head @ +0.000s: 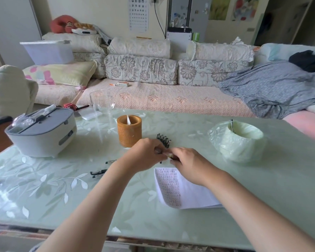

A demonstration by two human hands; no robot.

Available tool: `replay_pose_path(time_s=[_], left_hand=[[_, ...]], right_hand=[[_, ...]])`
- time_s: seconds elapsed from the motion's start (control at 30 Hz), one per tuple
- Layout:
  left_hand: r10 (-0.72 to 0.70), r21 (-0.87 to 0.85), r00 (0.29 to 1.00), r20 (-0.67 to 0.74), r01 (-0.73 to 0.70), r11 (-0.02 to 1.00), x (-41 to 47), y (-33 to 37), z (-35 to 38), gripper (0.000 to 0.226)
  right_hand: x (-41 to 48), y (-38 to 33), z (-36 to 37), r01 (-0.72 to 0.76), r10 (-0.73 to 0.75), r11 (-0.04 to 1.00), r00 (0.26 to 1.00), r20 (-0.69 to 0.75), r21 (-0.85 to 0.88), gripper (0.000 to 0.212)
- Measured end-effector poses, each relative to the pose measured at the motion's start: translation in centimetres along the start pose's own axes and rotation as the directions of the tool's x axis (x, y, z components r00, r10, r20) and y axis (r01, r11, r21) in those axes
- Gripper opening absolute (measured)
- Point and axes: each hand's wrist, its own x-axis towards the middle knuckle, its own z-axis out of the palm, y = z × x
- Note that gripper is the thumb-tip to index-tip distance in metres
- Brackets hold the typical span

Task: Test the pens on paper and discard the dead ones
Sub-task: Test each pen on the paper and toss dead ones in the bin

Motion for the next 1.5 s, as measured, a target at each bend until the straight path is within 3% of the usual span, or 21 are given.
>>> replay_pose_path(time_s=[0.07, 0.17, 0.23, 0.3, 0.37, 0.43, 0.53, 0.63, 0.8, 0.93, 1.13, 1.2, 1.27, 1.3, 1.43, 1.5], left_hand=[[-0.009, -0.134, 0.998, -0.058, 0.001, 0.991, 0.1, 1.0, 0.3, 0.016], [-0.005, -0.342, 0.999, -0.034, -0.007, 0.94, 0.4, 2.5, 0.7, 0.013], [0.03, -0.415, 0.999, -0.02, -0.036, 0.909, 0.5, 3.3, 1.0, 0.008], [0.041, -0.427, 0.999, -0.036, -0.052, 0.903, 0.7, 3.9, 1.5, 0.011], [0.03, -0.381, 0.999, -0.042, -0.043, 0.924, 1.0, 3.9, 2.3, 0.015], [0.011, -0.307, 0.999, -0.042, -0.023, 0.951, 1.6, 3.5, 3.2, 0.017], [0.006, -0.137, 1.0, 0.019, -0.003, 0.991, 2.2, 2.6, 4.8, 0.019], [0.02, -0.016, 0.993, 0.117, -0.018, 1.0, 2.7, 1.8, 6.3, 0.018], [0.056, 0.107, 0.974, 0.217, -0.081, 0.991, 3.4, 1.2, 8.3, 0.022], [0.093, 0.185, 0.966, 0.24, -0.14, 0.973, 3.9, 0.8, 9.7, 0.036], [0.102, 0.296, 0.937, 0.334, -0.207, 0.932, 3.8, 0.1, 11.5, 0.093], [0.101, 0.273, 0.932, 0.348, -0.204, 0.94, 3.8, -0.2, 11.7, 0.096], [0.102, 0.246, 0.929, 0.354, -0.198, 0.949, 4.0, -0.5, 11.6, 0.095], [0.104, 0.234, 0.928, 0.357, -0.197, 0.952, 4.0, -0.6, 11.6, 0.095], [0.109, 0.209, 0.923, 0.369, -0.197, 0.958, 4.1, -0.8, 11.5, 0.095], [0.115, 0.201, 0.921, 0.372, -0.201, 0.959, 4.2, -0.9, 11.5, 0.093]], right_hand=[[-0.8, 0.4, -0.2, -0.058, 0.059, 0.995, 0.998, -0.013, 0.086, 0.027], [-1.7, 1.7, -0.5, -0.168, 0.177, 0.945, 0.984, -0.009, 0.28, 0.034], [-2.0, 2.2, -0.7, -0.223, 0.25, 0.874, 0.968, -0.006, 0.432, 0.035], [-2.3, 2.5, -1.0, -0.254, 0.31, 0.747, 0.951, 0.016, 0.614, 0.023], [-2.4, 2.7, -1.6, -0.286, 0.355, 0.529, 0.93, 0.098, 0.799, 0.01], [-2.6, 3.2, -2.0, -0.327, 0.364, 0.29, 0.907, 0.212, 0.9, 0.025], [-2.4, 4.2, -1.9, -0.37, 0.381, 0.056, 0.866, 0.323, 0.927, 0.052], [-1.9, 4.7, -1.7, -0.347, 0.37, -0.095, 0.858, 0.357, 0.933, 0.063], [-0.7, 5.4, -1.6, -0.292, 0.288, -0.253, 0.887, 0.36, 0.922, 0.065], [-0.1, 6.2, -1.0, -0.275, 0.291, -0.281, 0.889, 0.355, 0.92, 0.053], [0.4, 7.3, -1.1, -0.199, 0.371, -0.264, 0.882, 0.289, 0.944, 0.058], [0.5, 7.7, -1.2, -0.172, 0.406, -0.191, 0.882, 0.237, 0.966, 0.046], [0.4, 8.3, -1.0, -0.171, 0.465, -0.049, 0.868, 0.174, 0.984, 0.018], [0.3, 8.7, -0.7, -0.18, 0.492, 0.004, 0.857, 0.155, 0.984, 0.017], [-0.3, 10.1, 0.2, -0.245, 0.525, 0.003, 0.826, 0.207, 0.969, 0.038], [-0.8, 10.6, 0.7, -0.34, 0.548, 0.131, 0.807, 0.218, 0.931, 0.05]])
